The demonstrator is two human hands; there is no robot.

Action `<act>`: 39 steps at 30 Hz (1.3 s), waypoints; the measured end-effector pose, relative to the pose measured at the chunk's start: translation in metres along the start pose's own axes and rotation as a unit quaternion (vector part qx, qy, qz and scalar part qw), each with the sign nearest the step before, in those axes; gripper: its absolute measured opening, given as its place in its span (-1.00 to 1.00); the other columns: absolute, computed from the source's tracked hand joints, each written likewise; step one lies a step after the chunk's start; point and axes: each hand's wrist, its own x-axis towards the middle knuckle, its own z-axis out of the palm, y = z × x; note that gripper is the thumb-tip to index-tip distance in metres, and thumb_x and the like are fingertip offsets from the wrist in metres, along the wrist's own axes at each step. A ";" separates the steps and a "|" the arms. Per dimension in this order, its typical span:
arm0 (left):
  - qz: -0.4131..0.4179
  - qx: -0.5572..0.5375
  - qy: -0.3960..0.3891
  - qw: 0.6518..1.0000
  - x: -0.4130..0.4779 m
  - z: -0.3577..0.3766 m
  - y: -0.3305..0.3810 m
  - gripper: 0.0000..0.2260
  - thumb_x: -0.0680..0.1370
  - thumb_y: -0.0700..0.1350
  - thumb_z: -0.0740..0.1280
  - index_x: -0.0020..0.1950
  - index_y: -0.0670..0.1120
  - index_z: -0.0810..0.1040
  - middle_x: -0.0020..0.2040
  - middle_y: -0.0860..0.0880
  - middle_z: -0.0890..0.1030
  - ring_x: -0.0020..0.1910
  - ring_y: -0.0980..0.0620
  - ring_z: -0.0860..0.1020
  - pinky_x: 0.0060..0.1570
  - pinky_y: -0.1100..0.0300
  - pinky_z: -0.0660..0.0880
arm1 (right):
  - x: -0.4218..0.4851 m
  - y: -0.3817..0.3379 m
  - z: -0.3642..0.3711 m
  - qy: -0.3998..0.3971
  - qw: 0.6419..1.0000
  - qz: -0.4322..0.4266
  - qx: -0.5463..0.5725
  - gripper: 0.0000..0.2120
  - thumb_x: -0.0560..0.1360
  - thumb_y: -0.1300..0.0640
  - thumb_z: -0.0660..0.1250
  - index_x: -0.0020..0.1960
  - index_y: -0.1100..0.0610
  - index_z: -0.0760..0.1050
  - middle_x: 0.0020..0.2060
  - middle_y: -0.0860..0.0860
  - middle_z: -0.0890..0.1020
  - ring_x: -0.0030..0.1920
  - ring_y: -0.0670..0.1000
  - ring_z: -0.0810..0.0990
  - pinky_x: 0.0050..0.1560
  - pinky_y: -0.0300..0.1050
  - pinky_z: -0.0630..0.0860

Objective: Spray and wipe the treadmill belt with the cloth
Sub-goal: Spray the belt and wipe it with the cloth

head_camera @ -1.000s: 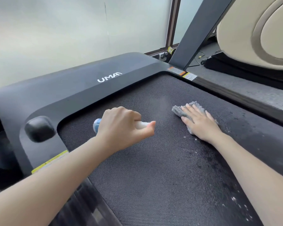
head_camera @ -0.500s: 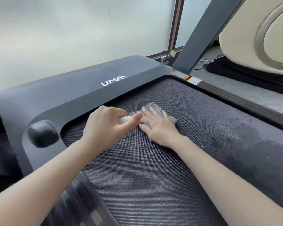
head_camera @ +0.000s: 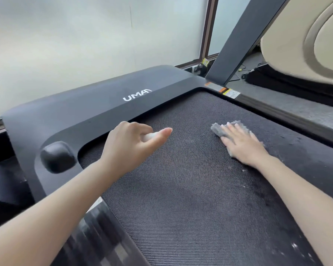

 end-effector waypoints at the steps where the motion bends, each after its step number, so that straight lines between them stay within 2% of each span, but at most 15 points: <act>1: -0.004 0.001 -0.003 1.000 0.000 -0.001 -0.002 -0.30 0.43 0.42 0.11 -0.46 -0.23 0.24 -0.53 -0.14 0.24 -0.52 0.02 0.20 -0.43 0.04 0.29 | 0.012 -0.001 0.000 -0.003 1.000 0.025 -0.005 -0.48 0.62 -0.16 -0.16 0.55 -0.10 -0.13 0.55 -0.11 -0.13 0.53 -0.07 -0.18 0.51 0.11 -0.20; 3: -0.015 -0.002 -0.004 1.000 -0.001 -0.004 -0.004 -0.25 0.42 0.44 0.10 -0.44 -0.29 0.32 -0.52 -0.23 0.33 -0.51 -0.08 0.26 -0.40 -0.05 0.41 | 0.028 -0.016 0.002 -0.005 0.998 0.065 0.001 -0.48 0.63 -0.16 -0.17 0.56 -0.09 -0.14 0.55 -0.11 -0.14 0.54 -0.03 -0.18 0.49 0.14 -0.23; 5: -0.023 -0.006 -0.002 1.000 -0.001 -0.007 -0.004 -0.21 0.42 0.45 0.10 -0.41 -0.33 0.35 -0.50 -0.28 0.39 -0.51 -0.16 0.31 -0.33 -0.10 0.48 | 0.031 -0.039 0.002 -0.004 0.998 0.066 0.013 -0.48 0.63 -0.15 -0.16 0.56 -0.08 -0.13 0.55 -0.10 -0.14 0.54 -0.02 -0.19 0.48 0.14 -0.25; 9: -0.030 -0.004 -0.002 1.000 -0.003 -0.010 -0.002 -0.18 0.42 0.48 0.08 -0.40 -0.35 0.36 -0.47 -0.31 0.43 -0.46 -0.28 0.42 -0.25 -0.19 0.54 | 0.006 -0.100 0.006 0.006 0.998 -0.061 0.017 -0.48 0.63 -0.15 -0.15 0.56 -0.11 -0.13 0.55 -0.12 -0.14 0.53 -0.06 -0.21 0.47 0.10 -0.28; 14: -0.034 0.012 0.005 0.999 -0.006 -0.015 0.003 -0.15 0.38 0.53 0.04 -0.39 -0.33 0.38 -0.45 -0.30 0.46 -0.47 -0.20 0.38 -0.24 -0.15 0.50 | -0.063 -0.158 0.016 -0.008 0.975 -0.221 0.025 -0.48 0.62 -0.18 -0.14 0.54 -0.15 -0.14 0.54 -0.16 -0.13 0.52 -0.10 -0.24 0.50 0.09 -0.29; 18: -0.022 0.026 -0.012 0.999 -0.006 -0.016 0.002 -0.06 0.33 0.62 -0.02 -0.39 -0.33 0.40 -0.46 -0.28 0.48 -0.44 -0.26 0.44 -0.26 -0.18 0.53 | -0.102 -0.157 0.018 -0.010 0.967 -0.252 0.026 -0.34 0.46 -0.27 -0.33 0.54 -0.16 -0.11 0.54 -0.18 -0.10 0.52 -0.14 -0.24 0.50 0.06 -0.28; 22: -0.020 0.026 -0.031 0.999 -0.006 -0.013 0.001 -0.04 0.32 0.63 -0.01 -0.38 -0.34 0.41 -0.45 -0.30 0.47 -0.45 -0.25 0.43 -0.26 -0.20 0.52 | -0.106 -0.136 0.016 -0.009 0.969 -0.246 0.028 -0.31 0.43 -0.28 -0.36 0.54 -0.18 -0.11 0.53 -0.21 -0.11 0.51 -0.18 -0.24 0.51 0.04 -0.28; 26: -0.023 0.027 -0.036 0.999 -0.004 -0.008 0.000 -0.08 0.32 0.61 0.02 -0.38 -0.33 0.37 -0.44 -0.31 0.45 -0.47 -0.13 0.33 -0.26 -0.18 0.50 | -0.073 -0.100 0.012 -0.003 0.981 -0.195 0.025 -0.46 0.57 -0.23 -0.20 0.54 -0.18 -0.10 0.53 -0.21 -0.10 0.51 -0.19 -0.23 0.51 0.03 -0.28; 28: -0.025 0.027 -0.044 0.998 -0.002 -0.008 0.000 -0.09 0.32 0.60 0.04 -0.37 -0.34 0.38 -0.43 -0.31 0.45 -0.46 -0.16 0.34 -0.25 -0.17 0.50 | -0.044 -0.074 0.008 0.001 0.990 -0.139 0.027 -0.49 0.61 -0.17 -0.13 0.54 -0.17 -0.11 0.53 -0.19 -0.10 0.51 -0.18 -0.20 0.51 0.05 -0.25; 34: -0.017 0.027 -0.063 0.998 0.003 -0.014 -0.001 -0.14 0.35 0.55 0.10 -0.39 -0.33 0.37 -0.47 -0.29 0.40 -0.45 -0.26 0.40 -0.32 -0.14 0.47 | 0.026 -0.014 -0.002 -0.001 0.999 0.026 0.019 -0.50 0.63 -0.15 -0.17 0.55 -0.12 -0.11 0.55 -0.12 -0.10 0.54 -0.07 -0.15 0.50 0.14 -0.21; 37: -0.019 0.025 -0.061 0.998 0.002 -0.016 -0.004 -0.22 0.35 0.52 0.16 -0.44 -0.26 0.31 -0.51 -0.17 0.31 -0.49 -0.08 0.30 -0.38 -0.06 0.40 | 0.040 -0.024 0.000 -0.001 0.997 0.077 0.022 -0.50 0.63 -0.15 -0.19 0.55 -0.11 -0.11 0.55 -0.11 -0.12 0.54 -0.04 -0.17 0.48 0.17 -0.23; 39: -0.030 0.026 -0.065 0.997 0.002 -0.017 -0.005 -0.16 0.35 0.52 0.14 -0.38 -0.34 0.39 -0.49 -0.26 0.39 -0.48 -0.04 0.33 -0.33 -0.14 0.47 | 0.043 -0.039 0.000 -0.006 0.996 0.091 0.023 -0.49 0.63 -0.16 -0.20 0.55 -0.10 -0.13 0.55 -0.10 -0.15 0.54 -0.01 -0.20 0.48 0.19 -0.25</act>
